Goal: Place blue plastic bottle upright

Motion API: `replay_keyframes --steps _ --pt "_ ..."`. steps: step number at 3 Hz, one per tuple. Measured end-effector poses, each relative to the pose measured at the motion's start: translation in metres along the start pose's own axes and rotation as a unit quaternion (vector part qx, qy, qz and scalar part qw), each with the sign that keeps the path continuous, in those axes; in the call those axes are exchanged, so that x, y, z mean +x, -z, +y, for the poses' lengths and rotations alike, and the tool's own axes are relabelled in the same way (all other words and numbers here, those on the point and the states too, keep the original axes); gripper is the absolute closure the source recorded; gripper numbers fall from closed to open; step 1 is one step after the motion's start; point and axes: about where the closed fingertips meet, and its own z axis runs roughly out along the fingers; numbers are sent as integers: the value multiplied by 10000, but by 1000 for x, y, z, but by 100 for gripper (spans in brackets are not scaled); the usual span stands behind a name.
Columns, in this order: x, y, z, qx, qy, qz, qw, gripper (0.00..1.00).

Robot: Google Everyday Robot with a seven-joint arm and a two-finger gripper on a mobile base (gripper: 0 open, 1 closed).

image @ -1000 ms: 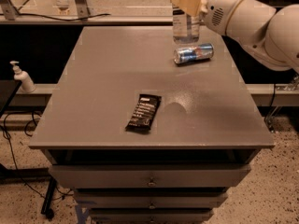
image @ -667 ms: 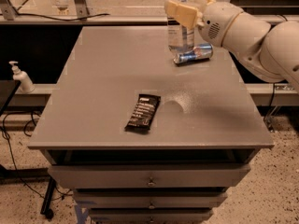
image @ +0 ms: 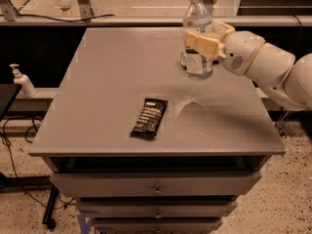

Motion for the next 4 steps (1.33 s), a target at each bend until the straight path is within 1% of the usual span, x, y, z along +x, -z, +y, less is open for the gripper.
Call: replay_keyframes --steps 1,2,3,4 --pt "18 28 -3 19 -30 -96 9999 100" --pt "30 52 -8 73 -72 -257 9996 100" --pt "37 67 -14 63 -106 -437 9990 100" --pt "39 78 -21 -38 -155 -706 9974 100"
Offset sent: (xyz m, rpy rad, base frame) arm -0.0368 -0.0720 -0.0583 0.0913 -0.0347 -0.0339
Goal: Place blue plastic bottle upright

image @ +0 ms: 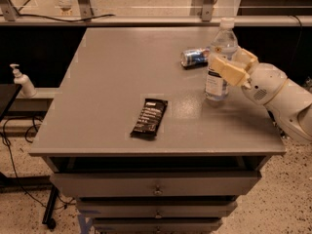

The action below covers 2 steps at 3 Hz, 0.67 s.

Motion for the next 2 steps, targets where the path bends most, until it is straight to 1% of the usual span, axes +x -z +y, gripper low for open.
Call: replay_keyframes --steps 1,2 --pt "0 9 -6 -155 -34 -235 9996 100" --pt "1 13 -8 -318 -92 -327 9989 100"
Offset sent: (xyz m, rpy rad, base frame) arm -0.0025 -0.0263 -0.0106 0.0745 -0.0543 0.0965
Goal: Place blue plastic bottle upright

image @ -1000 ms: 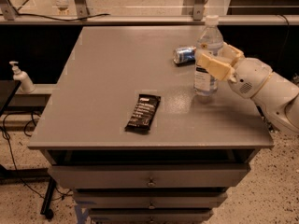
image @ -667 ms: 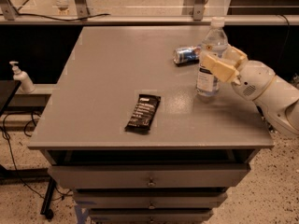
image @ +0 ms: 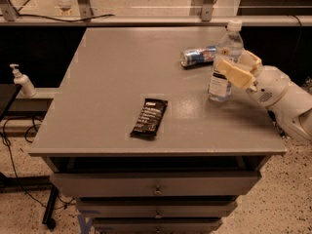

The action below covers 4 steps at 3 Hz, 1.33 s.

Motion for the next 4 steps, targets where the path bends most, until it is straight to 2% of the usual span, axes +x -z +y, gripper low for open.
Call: replay_keyframes --steps 2,3,4 --pt "8 11 6 -194 -99 -136 9997 100" --pt "12 15 10 -263 -130 -119 9995 82" --pt "12 18 13 -350 -135 -116 9992 59"
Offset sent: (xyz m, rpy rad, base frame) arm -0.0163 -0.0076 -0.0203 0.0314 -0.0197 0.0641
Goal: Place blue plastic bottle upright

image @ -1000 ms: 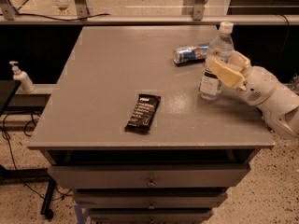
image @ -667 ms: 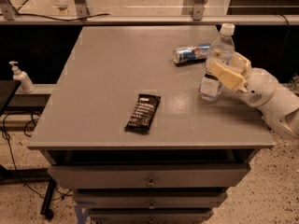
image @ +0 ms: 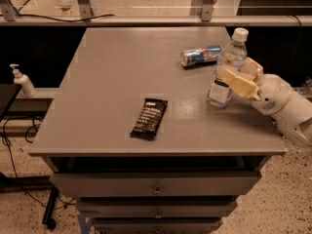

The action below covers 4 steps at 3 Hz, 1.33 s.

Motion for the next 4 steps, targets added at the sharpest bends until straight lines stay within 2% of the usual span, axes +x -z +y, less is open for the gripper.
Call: replay_keyframes --steps 2,3,4 --pt "0 0 0 -1 0 0 10000 13" --pt "-9 1 4 -116 50 36 9999 0" --pt "-16 2 7 -175 108 94 9997 0"
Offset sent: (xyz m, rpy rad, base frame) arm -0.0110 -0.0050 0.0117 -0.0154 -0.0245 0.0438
